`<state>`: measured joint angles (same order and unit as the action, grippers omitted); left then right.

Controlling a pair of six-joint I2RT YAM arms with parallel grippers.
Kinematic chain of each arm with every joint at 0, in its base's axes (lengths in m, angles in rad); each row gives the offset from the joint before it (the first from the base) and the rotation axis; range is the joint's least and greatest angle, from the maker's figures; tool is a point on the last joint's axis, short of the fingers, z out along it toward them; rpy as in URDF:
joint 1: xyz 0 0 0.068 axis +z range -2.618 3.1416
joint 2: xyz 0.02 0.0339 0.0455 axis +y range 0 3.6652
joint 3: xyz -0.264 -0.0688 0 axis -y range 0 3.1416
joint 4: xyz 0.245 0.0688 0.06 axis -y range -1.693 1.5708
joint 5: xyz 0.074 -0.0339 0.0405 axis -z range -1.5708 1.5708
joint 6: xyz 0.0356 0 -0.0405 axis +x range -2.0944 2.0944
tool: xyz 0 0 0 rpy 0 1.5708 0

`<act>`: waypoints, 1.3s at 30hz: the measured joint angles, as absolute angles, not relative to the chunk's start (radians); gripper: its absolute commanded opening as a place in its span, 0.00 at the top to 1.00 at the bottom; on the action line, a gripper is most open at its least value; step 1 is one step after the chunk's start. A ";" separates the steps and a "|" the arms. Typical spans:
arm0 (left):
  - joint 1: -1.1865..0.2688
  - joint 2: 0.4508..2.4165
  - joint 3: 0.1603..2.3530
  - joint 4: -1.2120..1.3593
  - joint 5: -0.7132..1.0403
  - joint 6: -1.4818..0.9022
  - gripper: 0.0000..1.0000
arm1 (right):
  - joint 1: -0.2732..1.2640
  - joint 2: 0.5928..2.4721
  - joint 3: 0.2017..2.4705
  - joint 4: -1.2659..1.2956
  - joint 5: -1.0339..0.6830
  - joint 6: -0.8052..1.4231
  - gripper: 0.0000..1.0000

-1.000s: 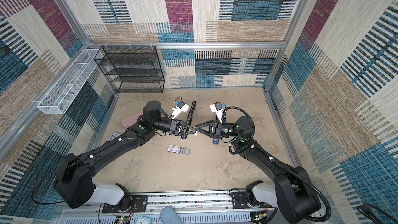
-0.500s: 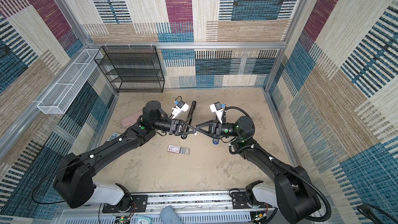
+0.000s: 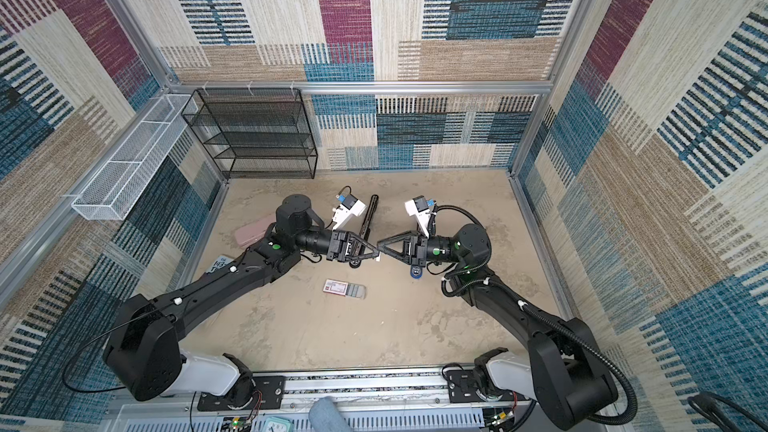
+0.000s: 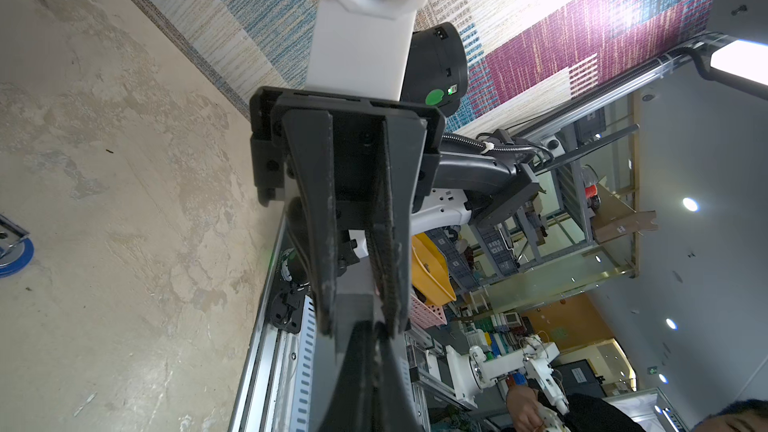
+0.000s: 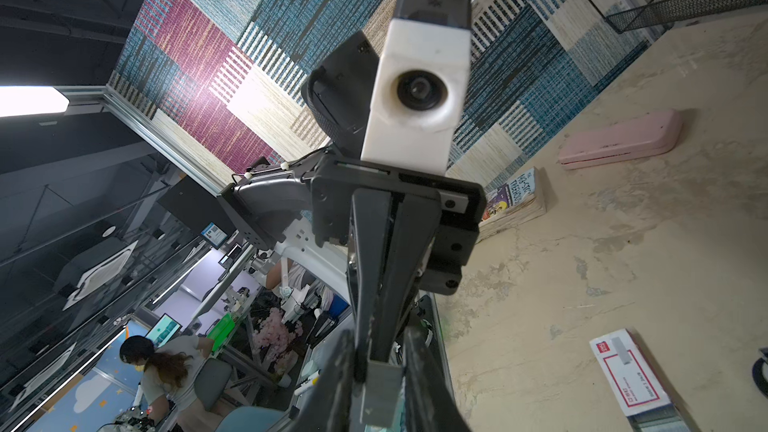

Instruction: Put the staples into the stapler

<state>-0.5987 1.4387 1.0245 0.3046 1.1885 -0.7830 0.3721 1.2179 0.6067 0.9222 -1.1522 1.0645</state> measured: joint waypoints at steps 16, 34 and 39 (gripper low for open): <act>-0.599 1.439 1.024 0.316 1.202 -0.782 0.81 | 0.372 1.214 0.607 0.923 -1.151 1.072 0.84; -0.566 1.414 1.012 0.276 1.177 -0.786 0.63 | 0.353 1.173 0.619 0.789 -1.128 0.980 0.86; -0.535 1.399 0.994 0.275 1.157 -0.790 0.63 | 0.318 1.154 0.641 0.695 -1.114 0.925 0.86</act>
<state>-0.5354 1.3987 0.9936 0.2749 1.1568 -0.7898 0.3176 1.1538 0.6411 0.6952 -1.1145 0.9253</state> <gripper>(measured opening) 0.371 0.155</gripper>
